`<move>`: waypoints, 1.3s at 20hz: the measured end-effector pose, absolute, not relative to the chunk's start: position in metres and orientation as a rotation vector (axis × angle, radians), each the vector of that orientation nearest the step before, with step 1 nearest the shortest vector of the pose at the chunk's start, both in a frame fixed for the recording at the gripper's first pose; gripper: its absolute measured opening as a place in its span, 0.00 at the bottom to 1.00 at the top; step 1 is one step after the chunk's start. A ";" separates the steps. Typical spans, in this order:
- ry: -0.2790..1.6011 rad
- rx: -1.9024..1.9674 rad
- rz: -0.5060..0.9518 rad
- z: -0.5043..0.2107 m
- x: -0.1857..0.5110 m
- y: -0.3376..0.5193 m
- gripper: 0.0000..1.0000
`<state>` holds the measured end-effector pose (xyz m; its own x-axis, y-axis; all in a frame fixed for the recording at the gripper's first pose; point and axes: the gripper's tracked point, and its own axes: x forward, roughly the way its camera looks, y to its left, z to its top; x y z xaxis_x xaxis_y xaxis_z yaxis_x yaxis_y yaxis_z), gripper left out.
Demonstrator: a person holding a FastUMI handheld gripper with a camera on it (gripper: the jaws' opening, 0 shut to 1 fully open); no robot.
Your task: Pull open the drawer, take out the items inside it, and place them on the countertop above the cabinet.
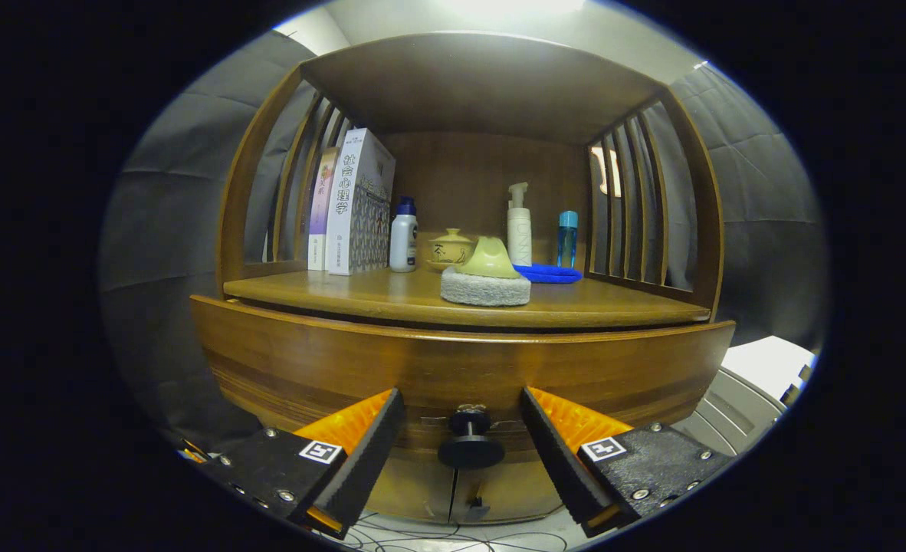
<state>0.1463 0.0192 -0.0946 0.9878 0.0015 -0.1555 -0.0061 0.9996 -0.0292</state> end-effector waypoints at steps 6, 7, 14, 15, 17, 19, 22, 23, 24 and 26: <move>0.166 -0.032 0.004 -0.095 0.171 0.018 0.97; 0.159 -0.034 0.000 -0.094 0.171 0.017 0.97; 0.140 -0.066 0.055 -0.073 0.152 0.030 0.95; 0.125 -0.062 0.050 -0.062 0.143 0.030 0.95; 0.098 -0.036 0.048 -0.039 0.120 0.030 0.95; 0.063 -0.024 0.032 -0.012 0.092 0.023 0.95; 0.035 0.000 0.025 0.020 0.054 0.016 0.95; 0.029 0.005 0.022 0.029 0.041 0.014 0.95; 0.024 0.008 0.015 0.037 0.029 0.010 0.95; 0.020 0.000 0.027 0.051 0.006 0.011 0.95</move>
